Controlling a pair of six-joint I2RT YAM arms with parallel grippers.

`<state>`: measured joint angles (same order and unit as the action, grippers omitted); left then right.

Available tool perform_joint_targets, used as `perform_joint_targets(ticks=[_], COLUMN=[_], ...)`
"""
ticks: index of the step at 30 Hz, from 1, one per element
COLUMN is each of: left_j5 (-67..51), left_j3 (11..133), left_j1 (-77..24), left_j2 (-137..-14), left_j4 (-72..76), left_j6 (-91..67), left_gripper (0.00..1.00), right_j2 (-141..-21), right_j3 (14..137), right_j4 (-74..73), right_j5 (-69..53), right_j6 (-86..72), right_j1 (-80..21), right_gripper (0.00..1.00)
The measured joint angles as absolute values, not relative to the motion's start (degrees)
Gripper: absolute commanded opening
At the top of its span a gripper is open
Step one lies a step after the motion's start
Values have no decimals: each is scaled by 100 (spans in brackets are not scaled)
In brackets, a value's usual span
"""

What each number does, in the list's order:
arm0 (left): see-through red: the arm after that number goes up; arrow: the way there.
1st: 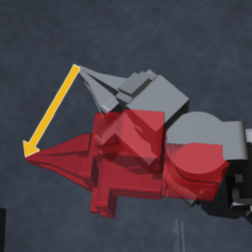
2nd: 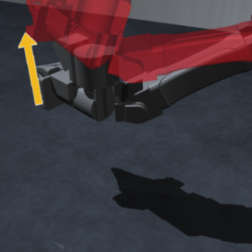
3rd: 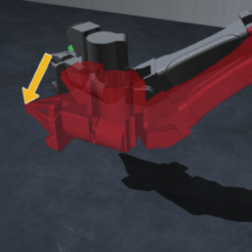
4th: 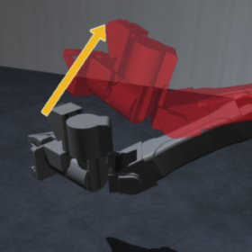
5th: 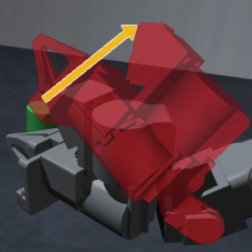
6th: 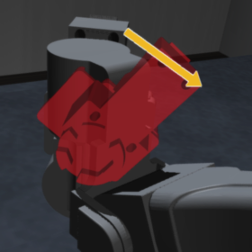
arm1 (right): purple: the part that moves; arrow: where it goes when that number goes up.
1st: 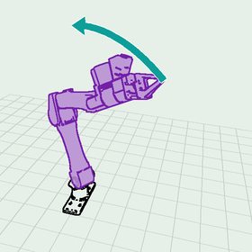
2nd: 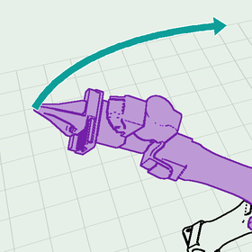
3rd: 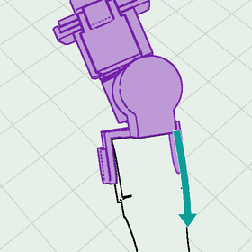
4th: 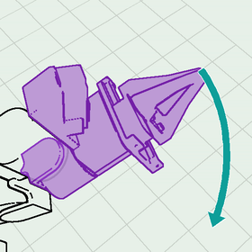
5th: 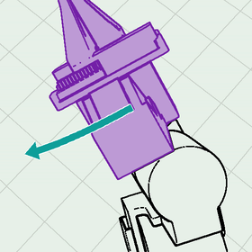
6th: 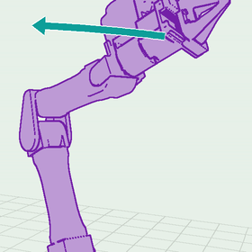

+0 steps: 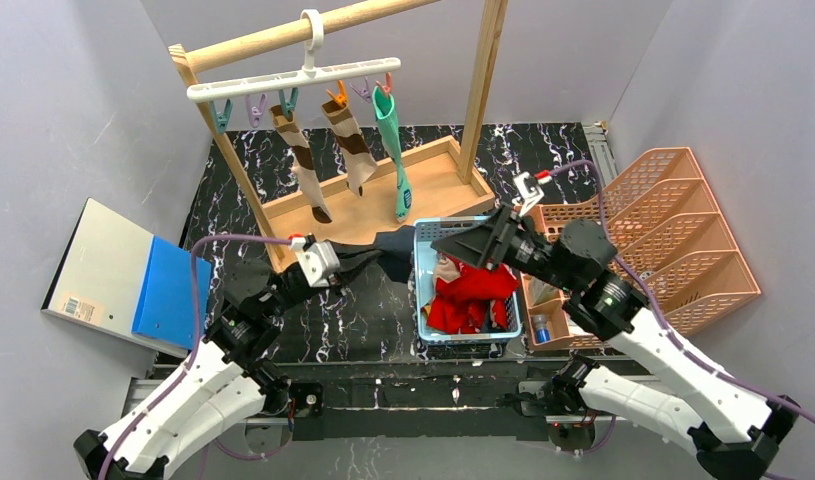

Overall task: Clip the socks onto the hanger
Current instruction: Pick up the sock from the bin.

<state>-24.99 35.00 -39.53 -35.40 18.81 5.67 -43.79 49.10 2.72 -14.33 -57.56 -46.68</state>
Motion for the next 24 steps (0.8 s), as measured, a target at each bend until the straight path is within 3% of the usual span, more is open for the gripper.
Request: perform_joint_targets(ticks=[11, 24], left_j5=[-1933, -1837], left_j3=[3350, 3229], left_j1=[-3953, -3953], left_j2=[-2700, -2536], left_j4=[1533, 1278], left_j6=[3227, 3896], left_gripper=[0, 0], right_j2=[-6141, -6899], right_j3=[5358, 5581], right_j4=[150, 1238], right_j5=[-1363, -1719], right_j6=[-7013, -7649], right_j1=[-4668, -4668], right_gripper=[72, 67])
